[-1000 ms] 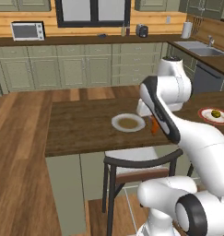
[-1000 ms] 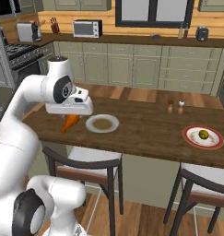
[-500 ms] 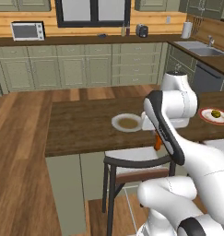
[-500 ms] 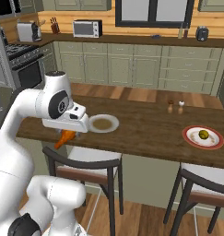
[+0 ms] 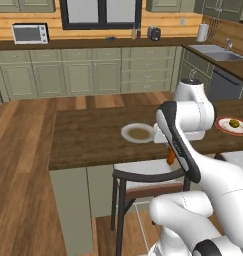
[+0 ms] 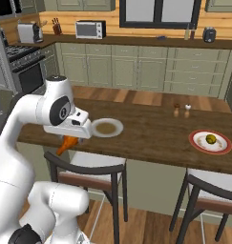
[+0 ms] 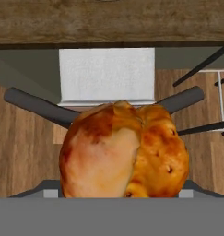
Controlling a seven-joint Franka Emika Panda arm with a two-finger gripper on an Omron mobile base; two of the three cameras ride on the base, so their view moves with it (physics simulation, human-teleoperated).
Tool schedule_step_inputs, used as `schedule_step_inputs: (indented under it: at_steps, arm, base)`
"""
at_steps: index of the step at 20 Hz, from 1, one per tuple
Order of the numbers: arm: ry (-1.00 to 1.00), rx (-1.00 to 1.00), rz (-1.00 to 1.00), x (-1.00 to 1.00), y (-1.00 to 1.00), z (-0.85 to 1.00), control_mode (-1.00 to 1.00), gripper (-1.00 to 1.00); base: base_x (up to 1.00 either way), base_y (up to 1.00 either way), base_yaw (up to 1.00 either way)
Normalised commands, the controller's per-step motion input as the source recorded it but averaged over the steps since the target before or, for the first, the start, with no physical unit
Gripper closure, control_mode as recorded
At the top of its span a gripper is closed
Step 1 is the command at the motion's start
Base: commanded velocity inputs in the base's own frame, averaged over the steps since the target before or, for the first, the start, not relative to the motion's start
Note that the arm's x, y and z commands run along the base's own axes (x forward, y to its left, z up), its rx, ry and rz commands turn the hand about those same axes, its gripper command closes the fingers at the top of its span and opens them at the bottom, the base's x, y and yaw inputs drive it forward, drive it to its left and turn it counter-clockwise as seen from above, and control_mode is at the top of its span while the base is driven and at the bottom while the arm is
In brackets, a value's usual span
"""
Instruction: Pick the chicken drumstick and lemon from their plates and place them in the bowl. Then put the bowl in the fridge.
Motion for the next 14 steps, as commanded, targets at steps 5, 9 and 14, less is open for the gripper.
schedule_step_inputs:
  at_steps: [5,9,14]
  arm:
    - [0.00,0.00,0.00,0.00,0.00,0.00,1.00,1.00]
    - [0.00,0.00,0.00,0.00,0.00,0.00,1.00,1.00]
    - [0.00,0.00,0.00,0.00,0.00,0.00,1.00,1.00]
  base:
    - [-0.28,-0.25,-0.09]
    - [-0.35,-0.80,-0.14]
    - [-0.13,-1.00,-0.06]
